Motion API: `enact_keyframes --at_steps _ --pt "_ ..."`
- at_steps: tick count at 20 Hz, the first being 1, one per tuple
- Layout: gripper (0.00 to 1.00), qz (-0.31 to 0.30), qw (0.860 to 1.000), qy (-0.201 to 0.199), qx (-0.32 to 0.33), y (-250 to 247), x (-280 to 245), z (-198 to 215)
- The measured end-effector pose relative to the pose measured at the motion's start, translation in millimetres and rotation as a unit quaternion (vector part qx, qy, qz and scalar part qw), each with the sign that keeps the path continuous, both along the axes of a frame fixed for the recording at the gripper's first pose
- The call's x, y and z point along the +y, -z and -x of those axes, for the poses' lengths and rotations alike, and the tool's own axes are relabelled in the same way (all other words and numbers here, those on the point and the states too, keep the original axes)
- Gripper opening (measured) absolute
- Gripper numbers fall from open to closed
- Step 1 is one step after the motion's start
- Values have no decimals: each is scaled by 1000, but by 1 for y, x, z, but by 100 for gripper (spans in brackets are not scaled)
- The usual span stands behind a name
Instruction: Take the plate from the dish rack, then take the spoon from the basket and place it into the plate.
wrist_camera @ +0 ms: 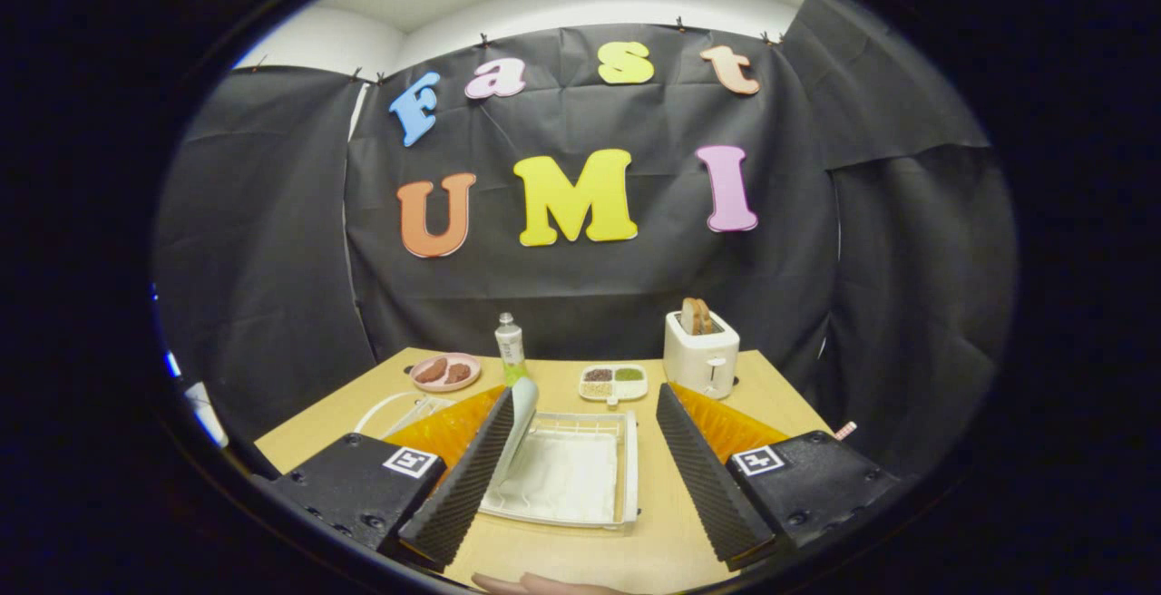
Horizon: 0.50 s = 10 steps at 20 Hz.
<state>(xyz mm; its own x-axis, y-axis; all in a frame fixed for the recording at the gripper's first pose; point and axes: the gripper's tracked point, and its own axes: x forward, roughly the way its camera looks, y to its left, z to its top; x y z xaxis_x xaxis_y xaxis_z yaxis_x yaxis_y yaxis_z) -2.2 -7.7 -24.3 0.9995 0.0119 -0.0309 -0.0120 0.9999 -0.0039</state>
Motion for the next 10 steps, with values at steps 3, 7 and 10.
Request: enact_keyframes --at_steps 3,7,10 --pt "100 -21 1000 -8 13 0 1 -1" --pt "100 -12 1000 -1 23 0 2 -13" --pt "100 -6 999 4 37 -4 10 -32"
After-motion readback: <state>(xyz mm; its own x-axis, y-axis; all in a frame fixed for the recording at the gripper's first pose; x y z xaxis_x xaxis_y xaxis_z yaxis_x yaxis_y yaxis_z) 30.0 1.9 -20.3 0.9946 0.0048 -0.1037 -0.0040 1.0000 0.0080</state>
